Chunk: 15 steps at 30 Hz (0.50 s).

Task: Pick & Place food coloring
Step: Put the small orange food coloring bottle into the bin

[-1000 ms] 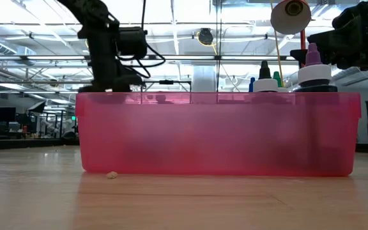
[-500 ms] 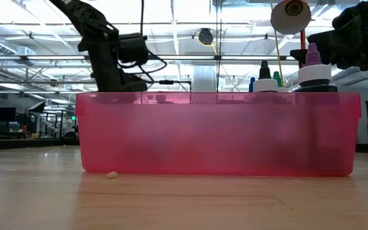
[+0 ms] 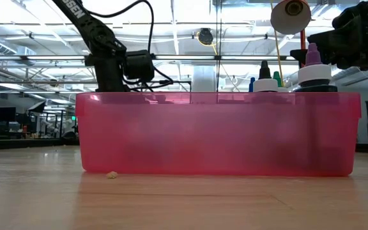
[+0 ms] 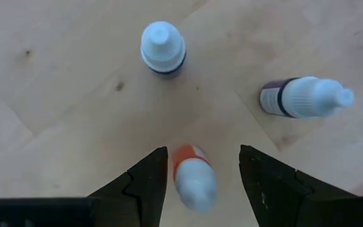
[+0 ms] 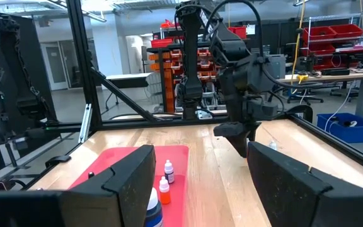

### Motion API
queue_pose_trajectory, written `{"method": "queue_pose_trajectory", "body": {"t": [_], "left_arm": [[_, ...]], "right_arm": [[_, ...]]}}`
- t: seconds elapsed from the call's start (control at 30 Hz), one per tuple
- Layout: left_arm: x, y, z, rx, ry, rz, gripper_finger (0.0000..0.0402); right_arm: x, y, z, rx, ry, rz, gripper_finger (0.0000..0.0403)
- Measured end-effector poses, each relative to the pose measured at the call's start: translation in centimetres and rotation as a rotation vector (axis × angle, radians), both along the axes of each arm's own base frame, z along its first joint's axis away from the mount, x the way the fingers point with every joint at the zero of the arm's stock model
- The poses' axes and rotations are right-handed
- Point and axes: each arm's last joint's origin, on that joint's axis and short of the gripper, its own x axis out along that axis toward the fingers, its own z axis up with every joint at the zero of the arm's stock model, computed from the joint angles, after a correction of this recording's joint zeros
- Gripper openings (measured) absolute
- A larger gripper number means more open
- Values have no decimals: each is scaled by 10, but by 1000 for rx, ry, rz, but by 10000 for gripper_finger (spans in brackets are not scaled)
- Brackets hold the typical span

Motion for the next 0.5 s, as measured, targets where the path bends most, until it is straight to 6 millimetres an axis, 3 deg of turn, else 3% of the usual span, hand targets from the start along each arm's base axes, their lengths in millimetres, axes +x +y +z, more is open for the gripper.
{"method": "queue_pose_trajectory", "body": {"t": [0.5], "left_arm": [[-3,3,0,25,31,25,186]], "right_arm": [[0,0,0,0,0,0,238]]}}
